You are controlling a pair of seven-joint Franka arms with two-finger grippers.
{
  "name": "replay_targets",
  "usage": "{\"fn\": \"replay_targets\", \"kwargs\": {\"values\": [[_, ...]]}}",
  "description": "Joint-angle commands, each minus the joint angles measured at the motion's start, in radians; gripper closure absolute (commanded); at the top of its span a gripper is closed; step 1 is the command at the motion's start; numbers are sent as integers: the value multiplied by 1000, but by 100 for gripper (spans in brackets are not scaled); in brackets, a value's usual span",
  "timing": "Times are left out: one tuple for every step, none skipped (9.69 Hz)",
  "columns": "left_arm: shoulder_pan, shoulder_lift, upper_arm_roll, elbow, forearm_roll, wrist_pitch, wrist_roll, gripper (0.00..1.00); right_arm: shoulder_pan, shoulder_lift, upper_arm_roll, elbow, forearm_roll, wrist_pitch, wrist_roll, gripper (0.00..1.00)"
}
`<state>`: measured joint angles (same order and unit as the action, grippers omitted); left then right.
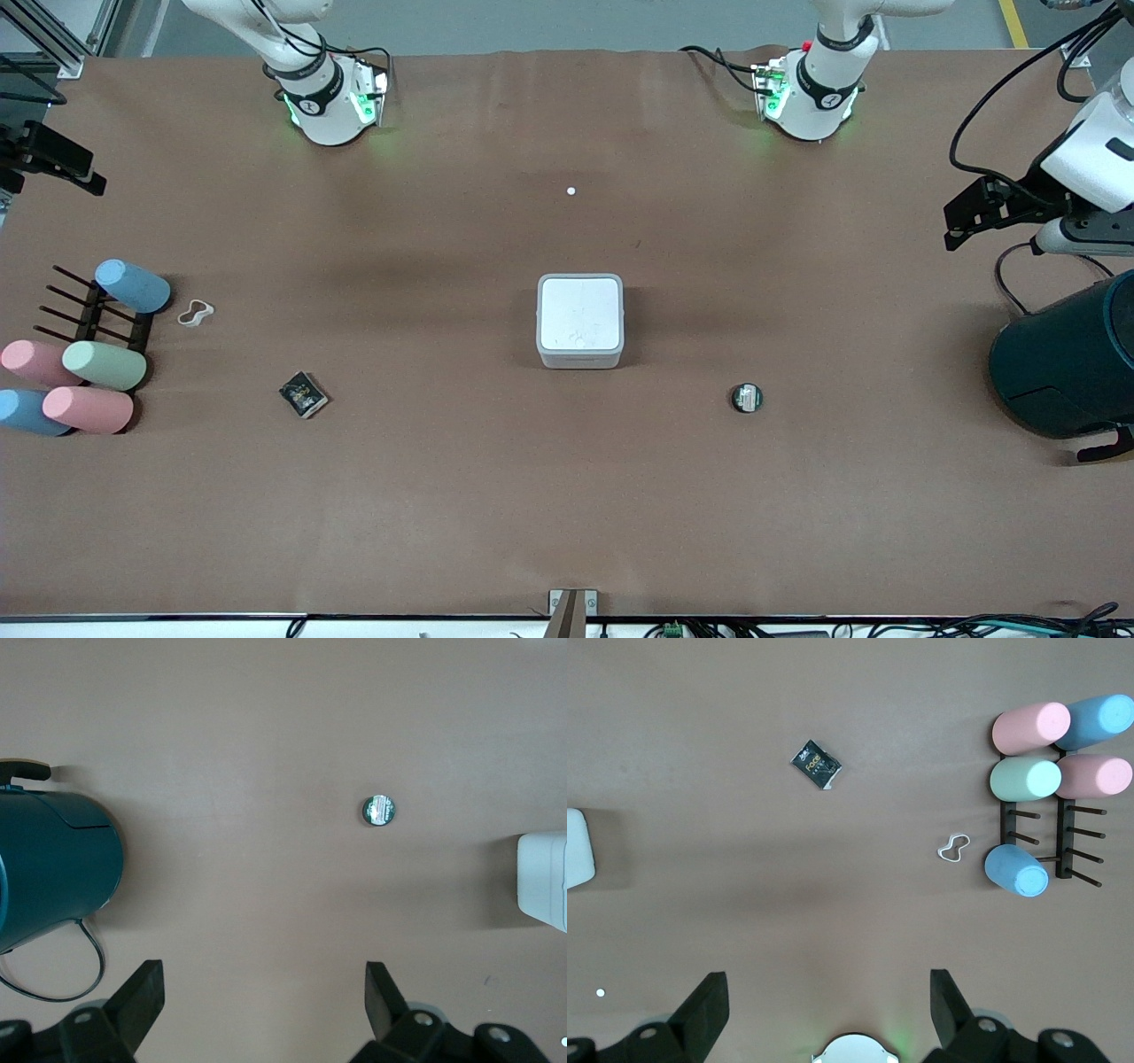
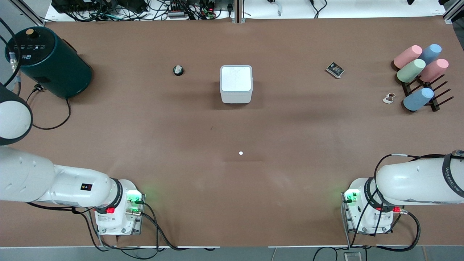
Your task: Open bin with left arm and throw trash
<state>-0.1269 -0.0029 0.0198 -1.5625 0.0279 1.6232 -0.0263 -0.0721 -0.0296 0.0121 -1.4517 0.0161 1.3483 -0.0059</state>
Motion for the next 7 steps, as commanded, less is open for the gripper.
{"fn": "replay_targets", "kwargs": {"values": [[3,3,-4,10,6,-32,-9,0,-2,-26,8,-29,-8,14,-5,0],[4,6,-6,15,7,-32,-11,0,-3,-26,8,-13,-8,3,-6,0],[3,7,-6,15,1,-31,-11,0,-2,-26,8,-10,-8,0,-5,0],[-13,17,-12,9,-2,-55,-12,0,-1,-26,8,-10,-7,-6,0,0],[-32,33,-41,7,-11,-103,-26,0,-3,-26,8,-15,-4,-11,1,0],[-71,90,-85,15,-47,-91,-64,14,-5,-24,6,-25,-4,-20,-3,0],[-110,166,-119,28,-81,-29,-113,49,-12,-23,3,-41,-4,-18,-2,0]]}}
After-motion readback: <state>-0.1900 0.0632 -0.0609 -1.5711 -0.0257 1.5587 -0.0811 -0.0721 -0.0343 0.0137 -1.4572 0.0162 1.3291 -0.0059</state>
